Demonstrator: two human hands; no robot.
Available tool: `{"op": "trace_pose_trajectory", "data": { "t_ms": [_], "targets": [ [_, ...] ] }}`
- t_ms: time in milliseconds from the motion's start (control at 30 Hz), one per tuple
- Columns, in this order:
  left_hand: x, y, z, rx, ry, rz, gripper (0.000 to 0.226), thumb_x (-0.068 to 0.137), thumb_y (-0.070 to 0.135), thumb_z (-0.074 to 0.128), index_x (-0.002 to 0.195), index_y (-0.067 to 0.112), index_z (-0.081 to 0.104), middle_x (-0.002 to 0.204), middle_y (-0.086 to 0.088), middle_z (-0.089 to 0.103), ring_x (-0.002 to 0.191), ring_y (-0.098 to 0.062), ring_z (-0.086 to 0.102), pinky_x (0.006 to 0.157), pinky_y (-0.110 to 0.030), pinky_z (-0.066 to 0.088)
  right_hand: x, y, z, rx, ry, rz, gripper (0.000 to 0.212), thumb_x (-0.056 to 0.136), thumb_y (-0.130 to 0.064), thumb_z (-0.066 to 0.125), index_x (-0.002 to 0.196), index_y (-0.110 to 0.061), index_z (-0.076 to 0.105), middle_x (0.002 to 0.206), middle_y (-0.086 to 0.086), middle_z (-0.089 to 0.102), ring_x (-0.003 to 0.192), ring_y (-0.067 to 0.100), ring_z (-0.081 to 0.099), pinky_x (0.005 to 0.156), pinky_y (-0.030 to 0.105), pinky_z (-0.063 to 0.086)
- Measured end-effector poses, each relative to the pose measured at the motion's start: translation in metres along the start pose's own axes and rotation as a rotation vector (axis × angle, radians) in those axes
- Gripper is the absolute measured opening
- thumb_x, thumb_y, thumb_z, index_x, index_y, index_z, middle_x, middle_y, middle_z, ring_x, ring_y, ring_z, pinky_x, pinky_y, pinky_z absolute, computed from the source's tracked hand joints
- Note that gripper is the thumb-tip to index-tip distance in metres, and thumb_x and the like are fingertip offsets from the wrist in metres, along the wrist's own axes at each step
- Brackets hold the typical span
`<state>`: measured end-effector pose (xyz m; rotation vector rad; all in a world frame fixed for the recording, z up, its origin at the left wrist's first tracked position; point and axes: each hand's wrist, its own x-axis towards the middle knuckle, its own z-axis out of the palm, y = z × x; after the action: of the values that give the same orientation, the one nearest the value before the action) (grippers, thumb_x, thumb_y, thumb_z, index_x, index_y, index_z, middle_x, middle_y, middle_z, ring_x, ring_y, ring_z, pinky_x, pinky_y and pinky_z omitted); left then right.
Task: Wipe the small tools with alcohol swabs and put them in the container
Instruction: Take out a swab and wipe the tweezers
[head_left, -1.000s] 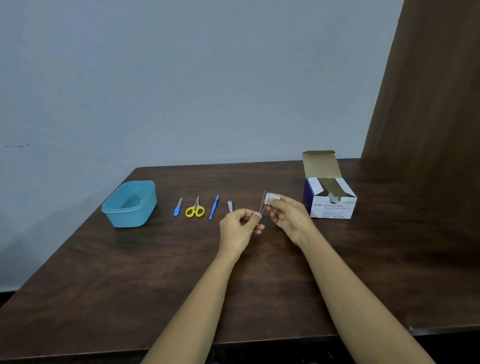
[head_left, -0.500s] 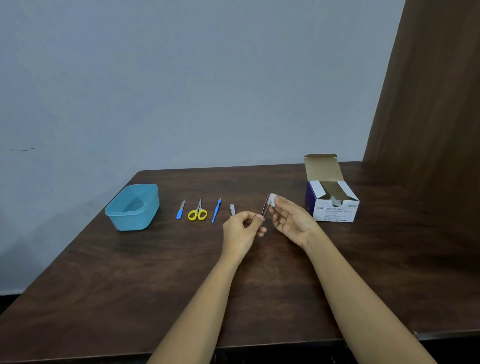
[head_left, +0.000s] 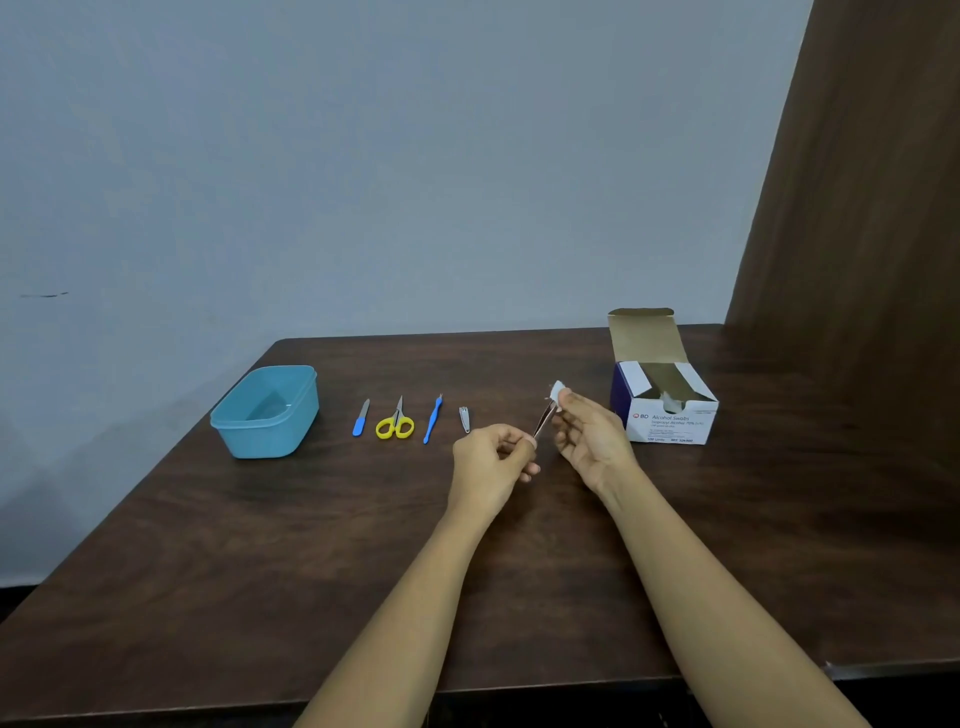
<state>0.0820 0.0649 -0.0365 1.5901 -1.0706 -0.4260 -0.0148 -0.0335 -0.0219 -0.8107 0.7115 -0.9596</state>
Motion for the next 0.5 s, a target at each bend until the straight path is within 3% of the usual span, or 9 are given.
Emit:
{"op": "trace_pose_trajectory", "data": {
  "t_ms": [267, 400, 500],
  "targets": [
    [0.0031, -0.0032, -0.0012, 0.073, 0.023, -0.009, 0.011, 0.090, 0.012, 0.061, 0.092, 0.007, 0.071, 0.070, -0.002, 0.069, 0.061, -0.010, 0.069, 0.068, -0.025, 0.059, 0.0011, 0.0008, -0.0004, -0.009, -0.048, 0.025, 0.014, 0.087, -0.001, 0.064, 0.099, -0.009, 0.067, 0.079, 0.004, 0.067, 0.068, 0.009, 0.057, 0.062, 0.019, 0.039],
    [0.0035, -0.0031, -0.0015, 0.087, 0.020, -0.020, 0.010, 0.090, 0.013, 0.061, 0.091, 0.008, 0.070, 0.069, -0.002, 0.069, 0.057, -0.006, 0.067, 0.065, -0.021, 0.058, -0.0005, 0.0013, 0.0003, 0.008, -0.045, -0.010, 0.014, 0.086, 0.000, 0.063, 0.094, -0.010, 0.068, 0.083, 0.004, 0.070, 0.067, 0.008, 0.055, 0.063, 0.020, 0.038],
    [0.0038, -0.0034, -0.0020, 0.084, 0.030, -0.016, 0.011, 0.090, 0.014, 0.061, 0.088, 0.008, 0.070, 0.066, -0.001, 0.068, 0.053, -0.002, 0.064, 0.060, -0.017, 0.056, -0.0001, 0.0006, -0.0004, 0.014, -0.055, -0.027, 0.014, 0.089, -0.004, 0.062, 0.101, -0.007, 0.068, 0.083, 0.004, 0.074, 0.069, 0.008, 0.059, 0.064, 0.020, 0.039]
  ]
}}
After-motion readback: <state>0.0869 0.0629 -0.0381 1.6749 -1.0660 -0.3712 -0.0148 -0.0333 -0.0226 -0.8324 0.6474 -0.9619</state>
